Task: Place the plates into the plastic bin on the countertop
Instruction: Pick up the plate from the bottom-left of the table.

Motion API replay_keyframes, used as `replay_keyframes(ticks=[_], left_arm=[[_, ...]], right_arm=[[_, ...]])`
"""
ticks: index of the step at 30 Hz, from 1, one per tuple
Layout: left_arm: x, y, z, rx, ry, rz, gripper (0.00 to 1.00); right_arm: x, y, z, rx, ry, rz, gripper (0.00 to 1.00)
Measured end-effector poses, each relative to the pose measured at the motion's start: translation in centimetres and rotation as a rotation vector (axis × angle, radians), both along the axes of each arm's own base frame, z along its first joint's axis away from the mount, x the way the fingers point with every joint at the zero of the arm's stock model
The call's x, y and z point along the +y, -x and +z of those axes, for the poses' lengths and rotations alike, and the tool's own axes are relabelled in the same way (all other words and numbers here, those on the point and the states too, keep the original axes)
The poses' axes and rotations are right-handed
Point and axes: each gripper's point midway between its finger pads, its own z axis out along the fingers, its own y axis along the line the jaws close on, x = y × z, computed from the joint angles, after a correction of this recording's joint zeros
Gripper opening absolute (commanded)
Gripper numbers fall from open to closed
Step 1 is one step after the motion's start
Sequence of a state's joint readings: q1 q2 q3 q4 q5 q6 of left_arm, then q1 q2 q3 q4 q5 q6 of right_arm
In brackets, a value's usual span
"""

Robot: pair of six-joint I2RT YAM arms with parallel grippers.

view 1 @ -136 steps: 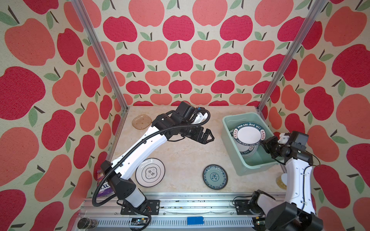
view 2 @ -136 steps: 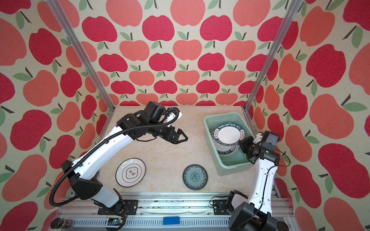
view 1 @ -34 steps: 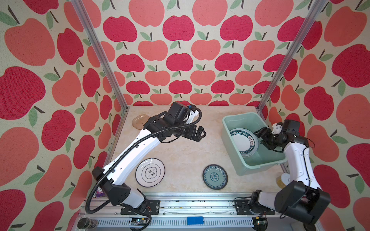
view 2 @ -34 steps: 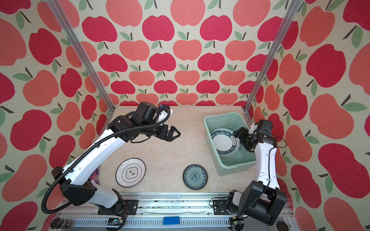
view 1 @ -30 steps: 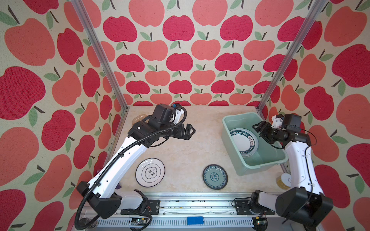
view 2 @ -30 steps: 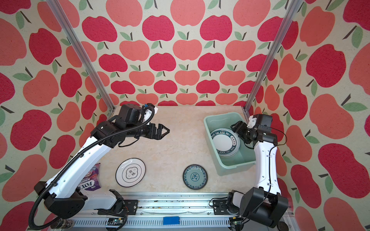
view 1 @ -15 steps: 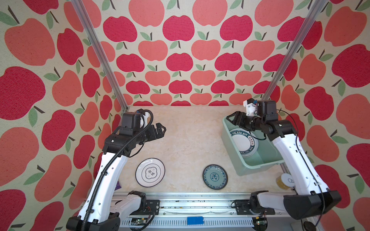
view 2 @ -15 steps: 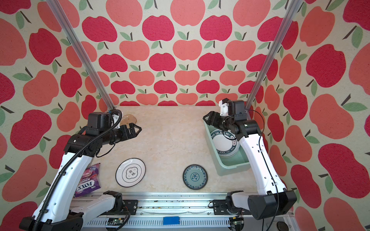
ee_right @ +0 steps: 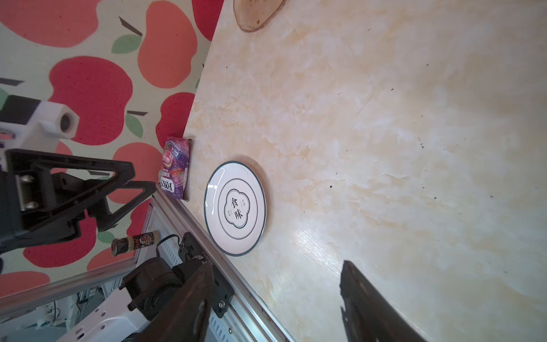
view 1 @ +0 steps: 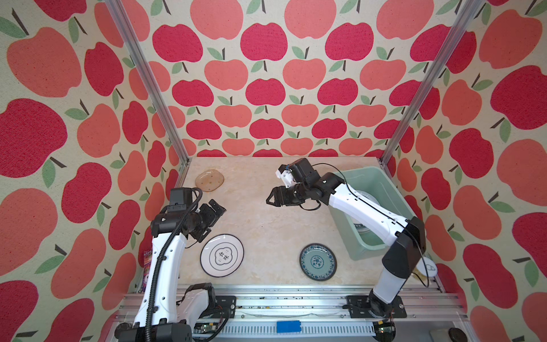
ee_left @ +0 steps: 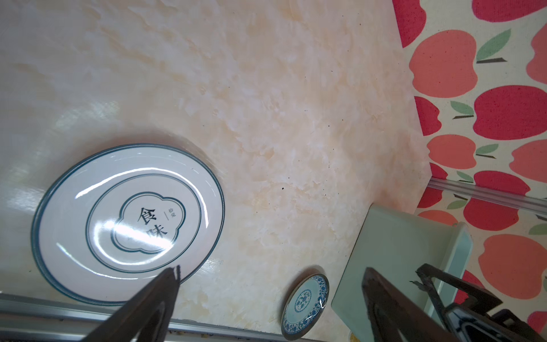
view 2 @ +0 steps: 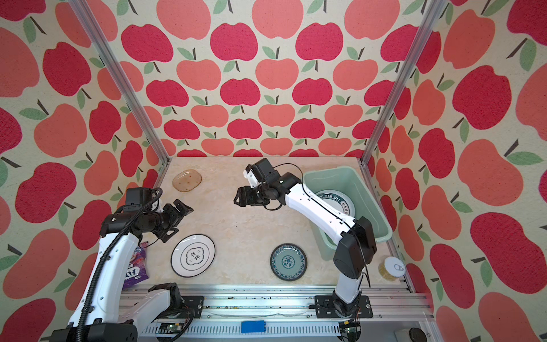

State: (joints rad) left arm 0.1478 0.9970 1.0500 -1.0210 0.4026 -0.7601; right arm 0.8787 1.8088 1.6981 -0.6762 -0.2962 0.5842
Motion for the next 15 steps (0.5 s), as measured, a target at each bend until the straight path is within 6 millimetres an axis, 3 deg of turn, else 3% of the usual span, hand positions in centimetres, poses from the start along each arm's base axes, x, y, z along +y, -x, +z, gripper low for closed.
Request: replay_keyframes(ticks=[3,9,15], left_arm=[[1.6,1.6,-1.2,0.066,0.018,0.115,0.99],[2.0,3.6,-2.3,0.148,0.017,0.184,0.99],[2.3,4.6,-2.4,0.155,0.013,0.212,0.99]], right_arm=[[2.7,1.9,-3.2,0.048,0.038,0.071,0.69],[7.9,6.1,-8.1,0.093,0.087,0.253,0.68],[10.4,9.5,-12.3,0.143,0.121,0.377,0.66]])
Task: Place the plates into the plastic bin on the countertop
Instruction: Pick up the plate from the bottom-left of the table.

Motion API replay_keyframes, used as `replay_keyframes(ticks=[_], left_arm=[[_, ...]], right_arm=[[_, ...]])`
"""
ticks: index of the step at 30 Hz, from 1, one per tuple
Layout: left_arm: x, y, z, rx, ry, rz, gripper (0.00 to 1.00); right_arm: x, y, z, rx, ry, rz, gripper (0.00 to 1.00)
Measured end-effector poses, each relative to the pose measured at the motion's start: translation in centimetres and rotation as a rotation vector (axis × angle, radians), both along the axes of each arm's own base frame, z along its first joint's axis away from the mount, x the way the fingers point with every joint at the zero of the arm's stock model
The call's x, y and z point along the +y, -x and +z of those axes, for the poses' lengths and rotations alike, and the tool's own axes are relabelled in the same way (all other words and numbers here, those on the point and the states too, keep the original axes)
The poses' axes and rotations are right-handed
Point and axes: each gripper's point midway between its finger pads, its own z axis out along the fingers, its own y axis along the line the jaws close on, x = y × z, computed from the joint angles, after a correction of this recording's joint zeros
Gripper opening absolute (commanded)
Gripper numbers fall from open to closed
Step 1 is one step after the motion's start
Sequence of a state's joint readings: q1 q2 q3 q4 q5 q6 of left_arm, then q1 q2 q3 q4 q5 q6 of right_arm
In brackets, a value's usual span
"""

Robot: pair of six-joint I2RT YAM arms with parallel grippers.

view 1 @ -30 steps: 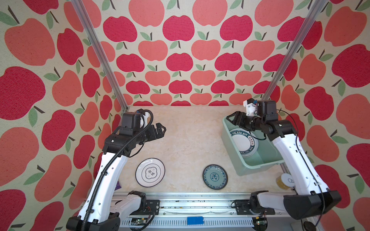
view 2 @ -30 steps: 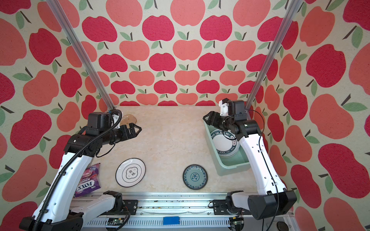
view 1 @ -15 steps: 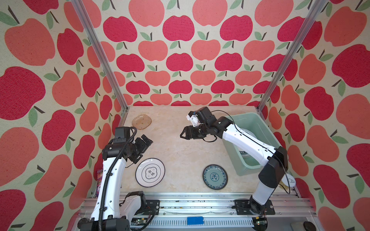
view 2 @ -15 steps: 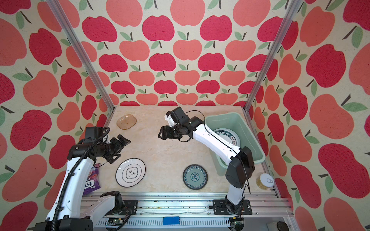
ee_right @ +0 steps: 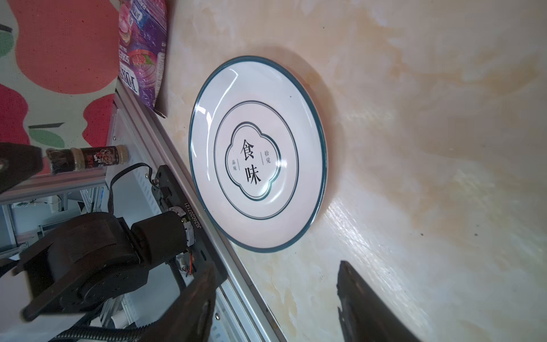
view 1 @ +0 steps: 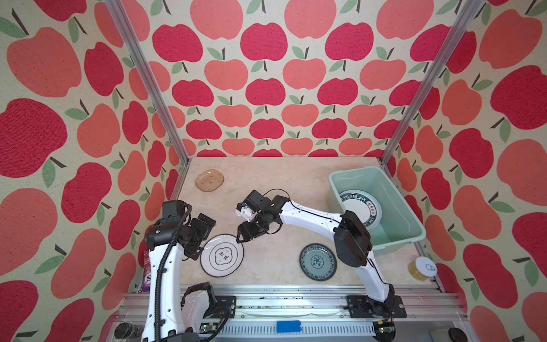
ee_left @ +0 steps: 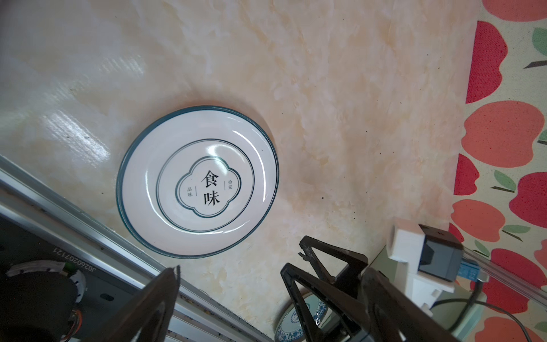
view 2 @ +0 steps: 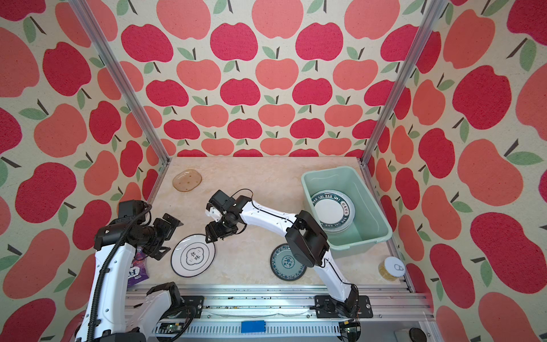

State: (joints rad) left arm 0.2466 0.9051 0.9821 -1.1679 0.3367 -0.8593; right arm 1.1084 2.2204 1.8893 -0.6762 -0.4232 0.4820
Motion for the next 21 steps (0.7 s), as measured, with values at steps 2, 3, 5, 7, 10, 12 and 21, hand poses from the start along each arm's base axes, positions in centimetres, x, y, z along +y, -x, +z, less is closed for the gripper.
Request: replay_keyframes(ticks=[2,3,5,7,10,12,21], left_arm=[[0.1,0.4,-0.2,0.005,0.001,0.009,0.99],[0.1,0.7,-0.4,0.008,0.004,0.018,0.99],[0.1,1.3,-0.6,0.01,0.01,0.032,0.99],[0.0,1.8,-0.9,0.01,0.02,0.044,0.99],[-0.2,2.4,-1.0,0.007,0.03,0.055,0.99],[-0.4,2.7,-1.0,0.002,0.039,0.058,0.99],[-0.9,2.7,-0.8,-0.007,0.074,0.065,0.99]], right_arm=[[0.4,0.1,-1.1,0.019,0.014,0.013,0.66],[0.8,0.0,-1.5,0.026,0.015,0.018,0.66],[1.4,-0.3,-2.0,0.037,0.014,0.023,0.66],[2.1,-0.6,-2.3,0.045,0.007,0.027,0.66],[2.9,-0.8,-2.7,0.059,0.003,0.032,0.65],[3.1,-0.9,-3.2,0.073,0.007,0.035,0.65],[3.1,0.0,-5.8,0.147,0.039,0.052,0.58]])
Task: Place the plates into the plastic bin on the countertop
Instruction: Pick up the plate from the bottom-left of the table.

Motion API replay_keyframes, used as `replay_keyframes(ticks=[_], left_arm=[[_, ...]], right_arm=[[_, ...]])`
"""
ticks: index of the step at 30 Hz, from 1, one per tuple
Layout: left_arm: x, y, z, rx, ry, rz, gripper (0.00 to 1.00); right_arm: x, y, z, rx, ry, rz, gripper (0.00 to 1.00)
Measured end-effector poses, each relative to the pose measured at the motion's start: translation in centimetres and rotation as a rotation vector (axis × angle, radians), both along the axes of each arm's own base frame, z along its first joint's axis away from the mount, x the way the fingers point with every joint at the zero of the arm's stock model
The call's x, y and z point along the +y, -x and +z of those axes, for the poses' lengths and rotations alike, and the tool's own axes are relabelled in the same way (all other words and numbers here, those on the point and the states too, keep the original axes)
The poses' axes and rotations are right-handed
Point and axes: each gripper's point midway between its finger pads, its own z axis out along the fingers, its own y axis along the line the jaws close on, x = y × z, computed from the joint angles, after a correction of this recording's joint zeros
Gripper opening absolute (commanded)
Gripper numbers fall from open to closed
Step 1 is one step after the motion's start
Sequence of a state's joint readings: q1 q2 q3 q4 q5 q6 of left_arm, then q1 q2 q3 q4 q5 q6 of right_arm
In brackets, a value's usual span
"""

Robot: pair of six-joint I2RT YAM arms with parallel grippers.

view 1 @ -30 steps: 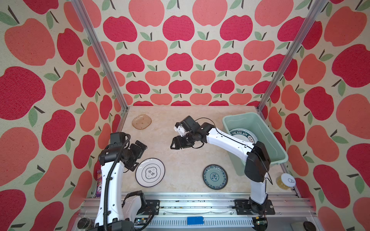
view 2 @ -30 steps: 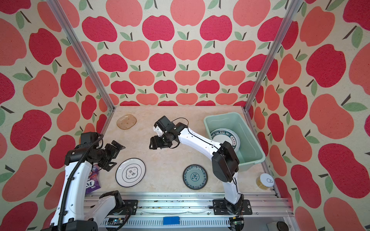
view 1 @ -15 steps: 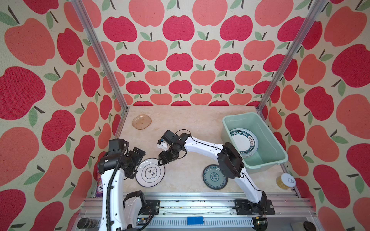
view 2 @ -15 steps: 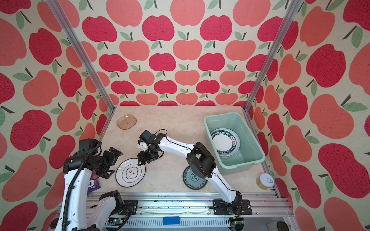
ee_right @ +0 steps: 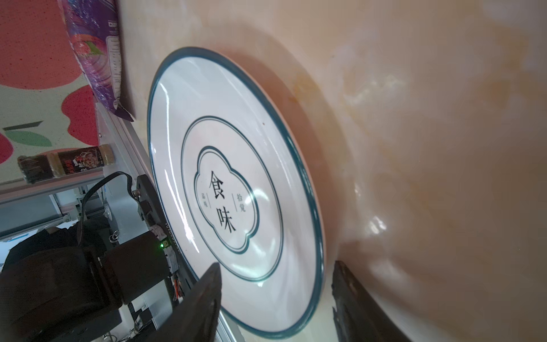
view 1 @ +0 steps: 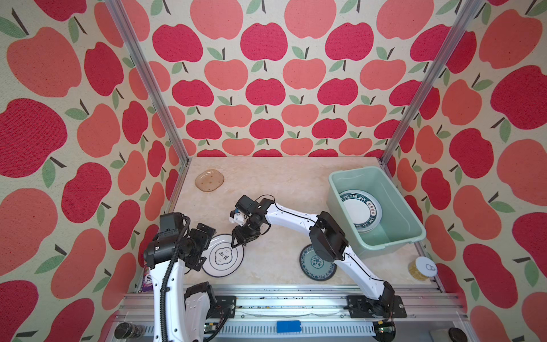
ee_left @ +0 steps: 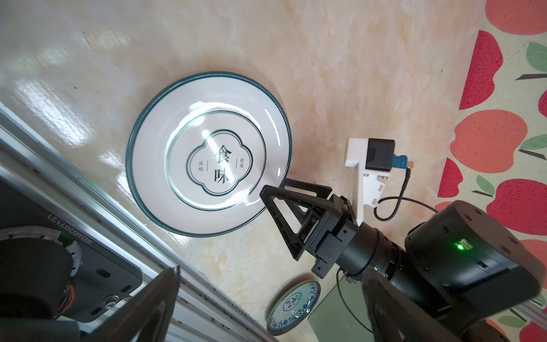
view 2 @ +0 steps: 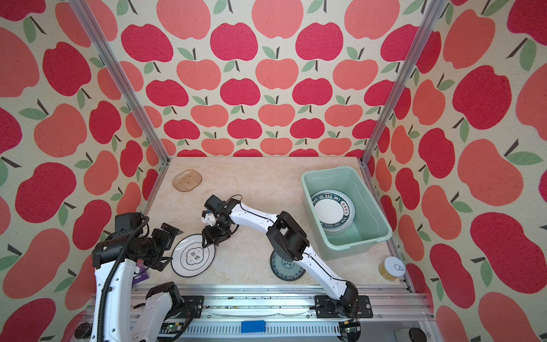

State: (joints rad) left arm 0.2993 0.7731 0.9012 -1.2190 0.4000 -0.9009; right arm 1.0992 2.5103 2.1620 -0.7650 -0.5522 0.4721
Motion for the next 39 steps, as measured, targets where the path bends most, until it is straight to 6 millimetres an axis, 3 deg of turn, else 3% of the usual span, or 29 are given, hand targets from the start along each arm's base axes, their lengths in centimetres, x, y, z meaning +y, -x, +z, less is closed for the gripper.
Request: replay_keyframes(ticks=[22,27,39], left_arm=[[-0.3,-0.3,-0.3,-0.01,0.027,-0.002,0.99],[-0.4,-0.3,-0.1,-0.023,0.03,-0.004,0.99],[-0.6,-1.4,1.1,-0.083,0.032,-0.028,0.99]], right_arm=[[0.1,0.1,-1.0,0.086,0.007,-0.018,0.09],[0.5,0.2,0.0,0.116,-0.033,-0.011,0.0],[-1.0,-0.8,0.6,0.101,-0.026,-0.056,0.0]])
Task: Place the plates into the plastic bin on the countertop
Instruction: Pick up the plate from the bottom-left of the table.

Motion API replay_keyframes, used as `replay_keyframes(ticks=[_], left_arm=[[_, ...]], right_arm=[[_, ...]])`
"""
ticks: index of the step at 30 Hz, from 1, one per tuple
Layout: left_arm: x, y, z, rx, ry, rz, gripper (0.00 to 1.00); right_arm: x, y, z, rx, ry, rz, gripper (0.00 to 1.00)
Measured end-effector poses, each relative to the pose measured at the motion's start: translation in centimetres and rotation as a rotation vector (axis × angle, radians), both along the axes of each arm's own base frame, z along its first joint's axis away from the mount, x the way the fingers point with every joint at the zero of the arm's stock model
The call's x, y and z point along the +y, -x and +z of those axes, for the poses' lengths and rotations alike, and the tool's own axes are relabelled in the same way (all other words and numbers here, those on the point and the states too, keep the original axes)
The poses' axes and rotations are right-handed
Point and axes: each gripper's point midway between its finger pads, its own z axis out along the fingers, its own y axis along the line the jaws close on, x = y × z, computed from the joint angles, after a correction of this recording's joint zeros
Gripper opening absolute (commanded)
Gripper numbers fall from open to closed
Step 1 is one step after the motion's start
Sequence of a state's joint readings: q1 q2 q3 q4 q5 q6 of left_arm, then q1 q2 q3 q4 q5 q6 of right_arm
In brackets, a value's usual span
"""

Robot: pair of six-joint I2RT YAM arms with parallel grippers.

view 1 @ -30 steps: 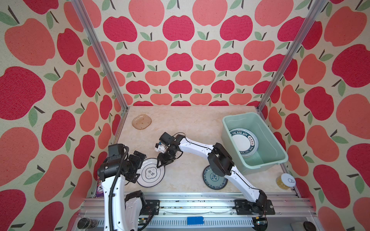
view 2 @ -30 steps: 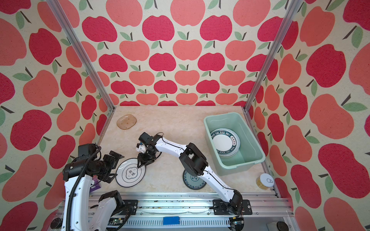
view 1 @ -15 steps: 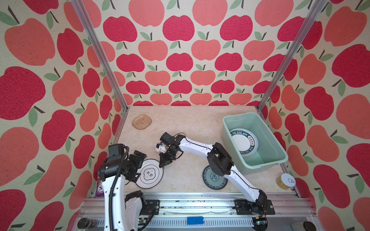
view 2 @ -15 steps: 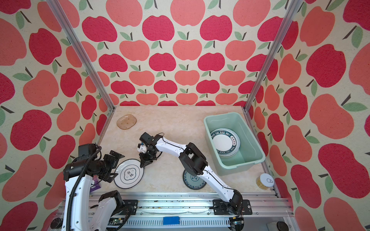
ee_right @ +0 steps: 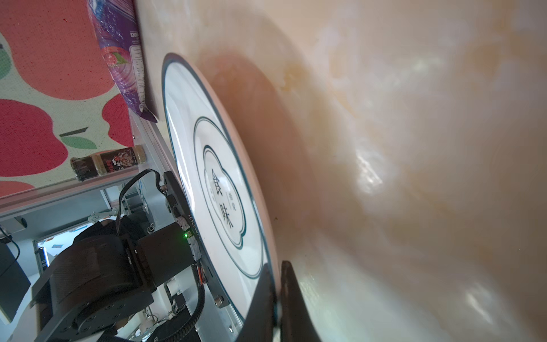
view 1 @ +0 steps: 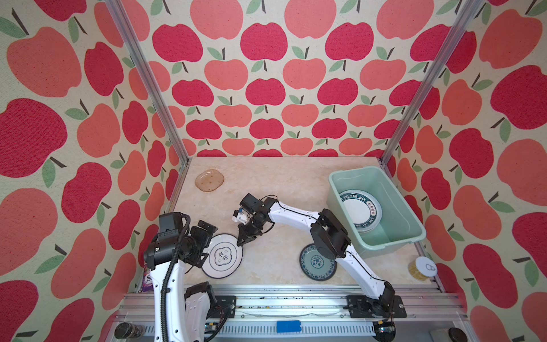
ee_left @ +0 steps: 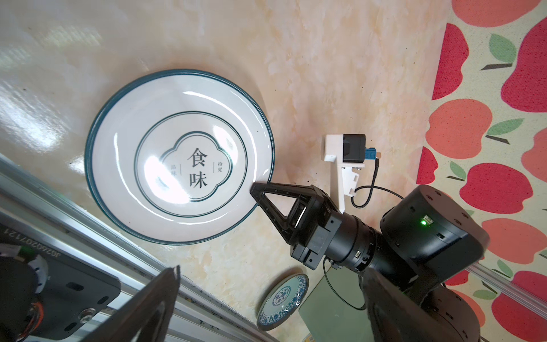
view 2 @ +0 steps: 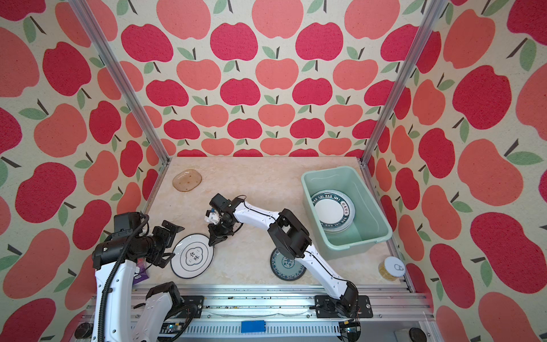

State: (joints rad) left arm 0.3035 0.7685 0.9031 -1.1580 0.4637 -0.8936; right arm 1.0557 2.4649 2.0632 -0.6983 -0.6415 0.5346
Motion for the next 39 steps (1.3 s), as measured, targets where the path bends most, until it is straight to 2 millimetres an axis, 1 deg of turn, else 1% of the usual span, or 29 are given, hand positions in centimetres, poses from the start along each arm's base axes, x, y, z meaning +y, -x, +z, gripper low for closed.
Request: replay_keyframes(ticks=[5,9,13,18,20,22,25,29,34,37,39], left_arm=[[-0.4,-1.8,2.0,-0.09,-0.022,-0.067,0.99],[-1.8,-3.1,3.1,-0.147,-0.051,-0.174,0.99],[-4.2,-4.5,4.4,-0.213,-0.09,-0.316,0.99],[-6.8,-5.7,5.9,-0.31,-0.149,-0.467,0.99],[-7.9,-6.1,7.0,-0.368,-0.179,-0.529,0.99],[-8.9,-6.4,8.1,-0.429,-0.205,-0.586,0.99],[-10.5,-6.6,9.6,-0.522,-0.237,-0.671,0.99],[-12.6,-6.3,10.7,-0.612,-0.303,-0.794,0.99],[-16.7,-5.7,12.2,-0.732,-0.444,-1.025,0.99],[-19.1,-5.4,12.3,-0.794,-0.528,-1.149,0.99],[-20.5,-5.3,11.9,-0.815,-0.572,-1.222,0.99]], right_arm=[[-1.9,-2.6,0.8,-0.016,0.012,-0.109,0.0],[-3.2,-5.0,2.2,-0.046,0.011,-0.195,0.0],[-3.9,-7.0,4.8,-0.092,-0.013,-0.262,0.0],[-5.3,-8.5,8.9,-0.151,-0.048,-0.329,0.0],[-6.1,-9.2,10.6,-0.176,-0.063,-0.357,0.0],[-7.1,-9.8,11.9,-0.192,-0.074,-0.386,0.0],[-9.1,-11.1,13.7,-0.207,-0.086,-0.445,0.0],[-12.6,-12.8,15.7,-0.22,-0.093,-0.537,0.0],[-17.3,-13.9,18.1,-0.243,-0.1,-0.65,0.0],[-20.3,-14.0,20.1,-0.267,-0.114,-0.714,0.0],[-22.3,-14.1,21.5,-0.287,-0.132,-0.756,0.0]])
